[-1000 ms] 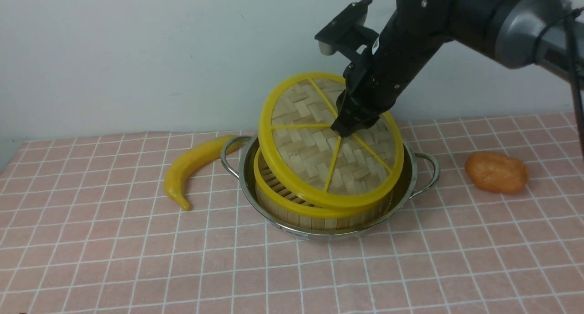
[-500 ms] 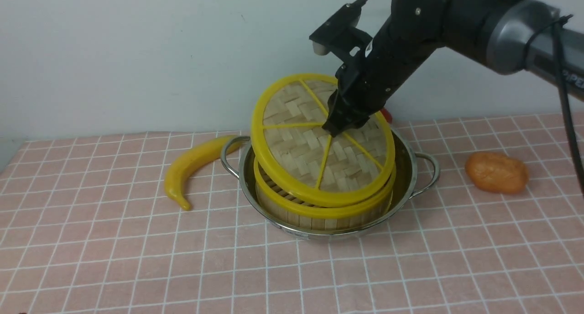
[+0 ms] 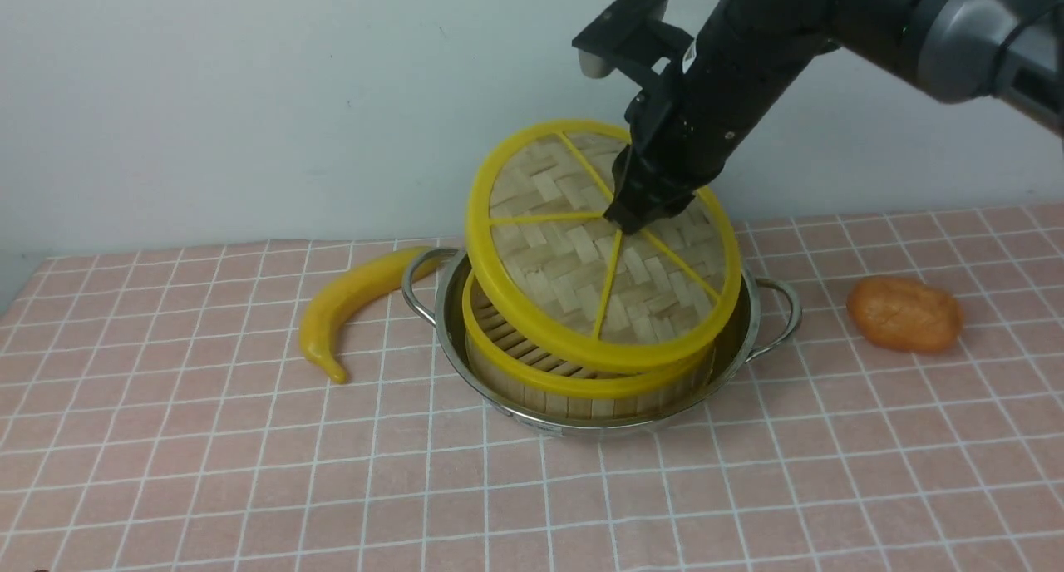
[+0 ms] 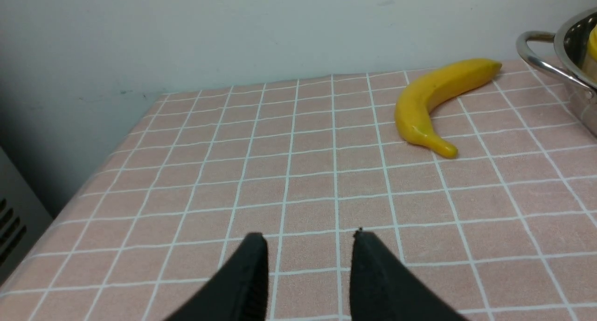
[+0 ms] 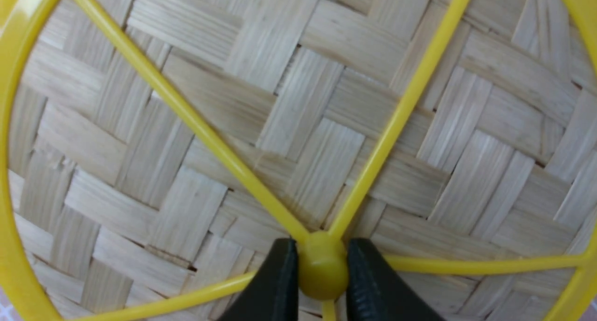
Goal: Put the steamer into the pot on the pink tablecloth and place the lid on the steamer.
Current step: 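Place the bamboo steamer lid onto the steamer basket in the pot with the right gripper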
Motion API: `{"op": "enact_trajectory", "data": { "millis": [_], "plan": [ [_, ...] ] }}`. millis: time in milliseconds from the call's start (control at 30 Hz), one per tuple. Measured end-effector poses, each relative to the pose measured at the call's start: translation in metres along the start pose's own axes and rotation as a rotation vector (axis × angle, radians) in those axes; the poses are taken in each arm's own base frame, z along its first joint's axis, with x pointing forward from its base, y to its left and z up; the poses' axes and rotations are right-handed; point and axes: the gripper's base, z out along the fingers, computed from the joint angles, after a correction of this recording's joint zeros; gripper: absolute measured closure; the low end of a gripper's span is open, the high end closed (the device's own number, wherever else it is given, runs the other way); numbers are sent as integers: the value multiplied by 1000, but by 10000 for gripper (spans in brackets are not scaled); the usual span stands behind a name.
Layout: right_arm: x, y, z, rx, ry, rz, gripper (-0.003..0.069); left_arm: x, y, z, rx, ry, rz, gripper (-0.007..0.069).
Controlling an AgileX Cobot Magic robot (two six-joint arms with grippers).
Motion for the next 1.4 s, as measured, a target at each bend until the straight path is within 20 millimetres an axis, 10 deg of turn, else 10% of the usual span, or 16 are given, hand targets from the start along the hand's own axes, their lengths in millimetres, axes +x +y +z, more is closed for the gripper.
{"op": "enact_trajectory", "data": {
  "millis": [300,1400],
  "plan": [
    [2,-4,30,-4,13,8,513,0,0,0,0,0,0,382],
    [-2,-5,47,-27,-35,13,513,0,0,0,0,0,0,382]
  ]
}}
